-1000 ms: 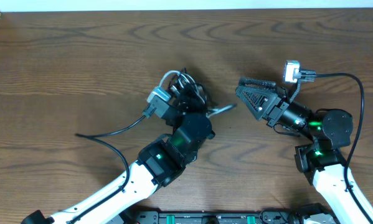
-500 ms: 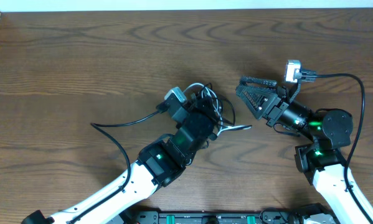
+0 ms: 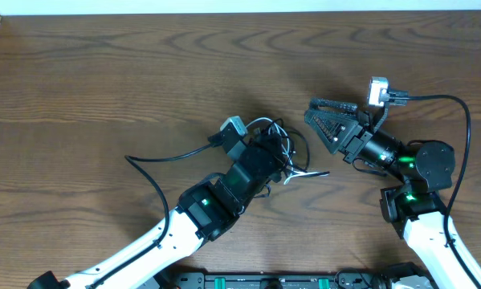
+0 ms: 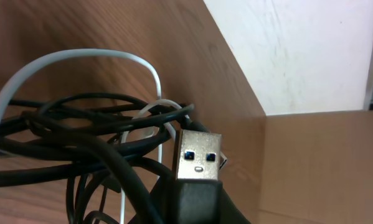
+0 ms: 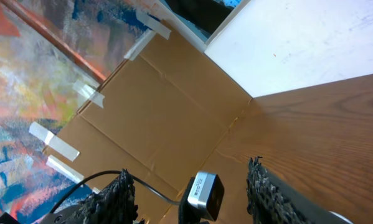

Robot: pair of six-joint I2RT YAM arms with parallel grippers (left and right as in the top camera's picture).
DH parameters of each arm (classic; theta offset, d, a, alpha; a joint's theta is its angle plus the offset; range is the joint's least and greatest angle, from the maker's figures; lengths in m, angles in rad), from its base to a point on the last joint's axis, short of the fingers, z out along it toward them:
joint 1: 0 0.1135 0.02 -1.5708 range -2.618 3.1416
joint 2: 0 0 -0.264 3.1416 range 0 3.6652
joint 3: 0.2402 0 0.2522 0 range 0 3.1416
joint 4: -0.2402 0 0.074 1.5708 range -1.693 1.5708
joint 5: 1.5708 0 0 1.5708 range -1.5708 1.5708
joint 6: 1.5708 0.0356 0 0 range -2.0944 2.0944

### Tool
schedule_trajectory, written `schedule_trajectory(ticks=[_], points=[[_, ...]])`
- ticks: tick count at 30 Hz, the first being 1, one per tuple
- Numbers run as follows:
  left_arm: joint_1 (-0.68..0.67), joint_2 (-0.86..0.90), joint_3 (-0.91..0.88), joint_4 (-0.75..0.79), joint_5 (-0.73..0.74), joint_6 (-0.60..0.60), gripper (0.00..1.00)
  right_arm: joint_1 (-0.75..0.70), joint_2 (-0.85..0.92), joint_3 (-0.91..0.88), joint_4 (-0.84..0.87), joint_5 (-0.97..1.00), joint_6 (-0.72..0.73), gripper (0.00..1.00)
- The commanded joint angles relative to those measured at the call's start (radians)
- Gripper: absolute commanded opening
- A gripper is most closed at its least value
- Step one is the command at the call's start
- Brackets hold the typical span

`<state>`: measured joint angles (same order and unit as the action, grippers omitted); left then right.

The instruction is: Untangle cables

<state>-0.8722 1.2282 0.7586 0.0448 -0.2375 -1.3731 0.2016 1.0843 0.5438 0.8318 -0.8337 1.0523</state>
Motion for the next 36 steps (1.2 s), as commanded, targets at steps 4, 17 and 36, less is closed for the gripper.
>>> schedule_trajectory(ticks=[4,17,36], points=[[0.003,-0.016,0.003,0.001,-0.065,-0.263,0.08,0.007,-0.004,0.013,0.002,0.013,-0.021,0.55],[0.005,-0.016,0.003,0.147,-0.194,-0.715,0.08,0.007,-0.004,0.013,-0.034,0.038,-0.071,0.59],[0.005,-0.016,0.003,0.306,-0.349,-0.715,0.08,0.01,-0.004,0.013,-0.114,0.031,-0.456,0.54]])
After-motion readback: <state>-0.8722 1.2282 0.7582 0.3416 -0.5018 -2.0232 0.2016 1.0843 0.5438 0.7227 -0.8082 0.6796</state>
